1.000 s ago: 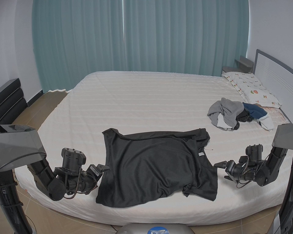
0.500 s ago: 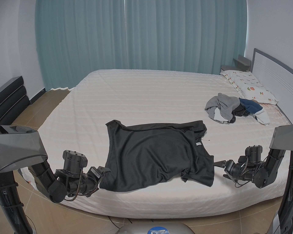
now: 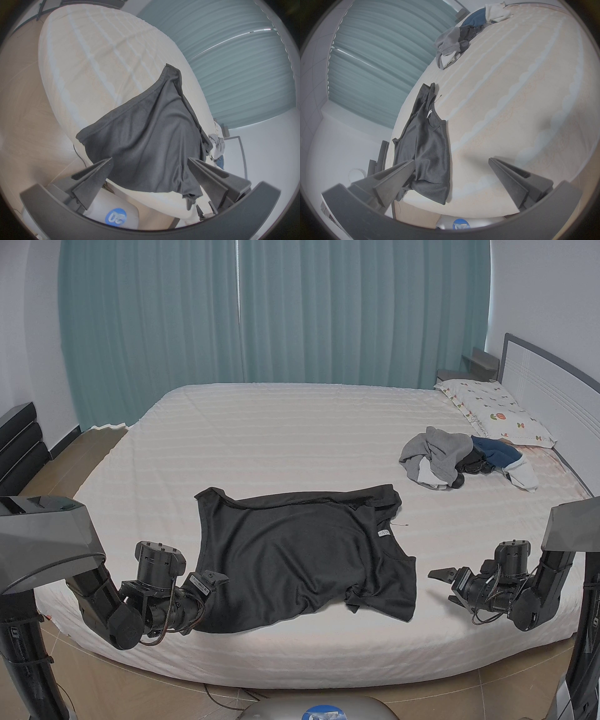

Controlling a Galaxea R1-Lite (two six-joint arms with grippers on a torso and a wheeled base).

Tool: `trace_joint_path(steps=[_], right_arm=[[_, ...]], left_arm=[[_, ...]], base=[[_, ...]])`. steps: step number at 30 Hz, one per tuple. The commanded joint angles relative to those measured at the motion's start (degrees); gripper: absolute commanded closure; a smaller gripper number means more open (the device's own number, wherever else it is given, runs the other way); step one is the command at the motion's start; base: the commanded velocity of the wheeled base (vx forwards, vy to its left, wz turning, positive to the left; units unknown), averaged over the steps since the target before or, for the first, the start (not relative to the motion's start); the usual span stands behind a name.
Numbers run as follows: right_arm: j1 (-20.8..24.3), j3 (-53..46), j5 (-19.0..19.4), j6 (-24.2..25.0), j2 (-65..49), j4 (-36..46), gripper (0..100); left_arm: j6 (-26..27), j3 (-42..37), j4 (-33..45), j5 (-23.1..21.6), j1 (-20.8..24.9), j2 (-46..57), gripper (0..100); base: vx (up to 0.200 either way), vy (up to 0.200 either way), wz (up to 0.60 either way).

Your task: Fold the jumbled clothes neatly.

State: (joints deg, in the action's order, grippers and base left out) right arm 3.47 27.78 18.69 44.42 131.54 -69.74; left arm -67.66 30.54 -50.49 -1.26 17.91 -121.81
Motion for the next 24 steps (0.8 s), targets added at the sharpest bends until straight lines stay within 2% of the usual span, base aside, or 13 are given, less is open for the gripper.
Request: trace_joint_path(steps=[1, 8, 11, 12, 14, 20, 24], right_arm=[[0.22, 0.08, 0.12, 0.05, 0.65, -0.04, 0], [0.3, 0.17, 0.03, 0.05, 1.27, -0.04, 0], [0.3, 0.17, 0.03, -0.04, 1.35, -0.04, 0], [0.3, 0.17, 0.03, -0.04, 1.35, -0.04, 0], [0.3, 0.17, 0.03, -0.04, 1.35, -0.04, 0], [0.74, 0.17, -0.06, -0.04, 1.35, -0.04, 0], [1.27, 0.43, -0.14, -0.04, 1.53, -0.04, 0]], left_arm=[[0.69, 0.58, 0.04, 0.99, -0.68, -1.85, 0], [7.01, -1.71, 0.31, 4.33, -2.62, -1.41, 0], [10.7, -3.29, 0.4, 4.86, -3.76, -0.97, 0], [13.78, -4.7, 0.66, 4.86, -4.46, -0.97, 0], [15.45, -5.4, 0.31, 4.95, -4.55, -1.5, 0], [15.8, -4.87, 0.31, 5.12, -4.72, -3.26, 0], [15.89, -3.99, 0.04, 7.23, -5.34, -5.19, 0]], base=[[0.0, 0.0, 0.0], [0.0, 0.0, 0.0], [0.0, 0.0, 0.0], [0.0, 0.0, 0.0], [0.0, 0.0, 0.0], [0.0, 0.0, 0.0], [0.0, 0.0, 0.0]])
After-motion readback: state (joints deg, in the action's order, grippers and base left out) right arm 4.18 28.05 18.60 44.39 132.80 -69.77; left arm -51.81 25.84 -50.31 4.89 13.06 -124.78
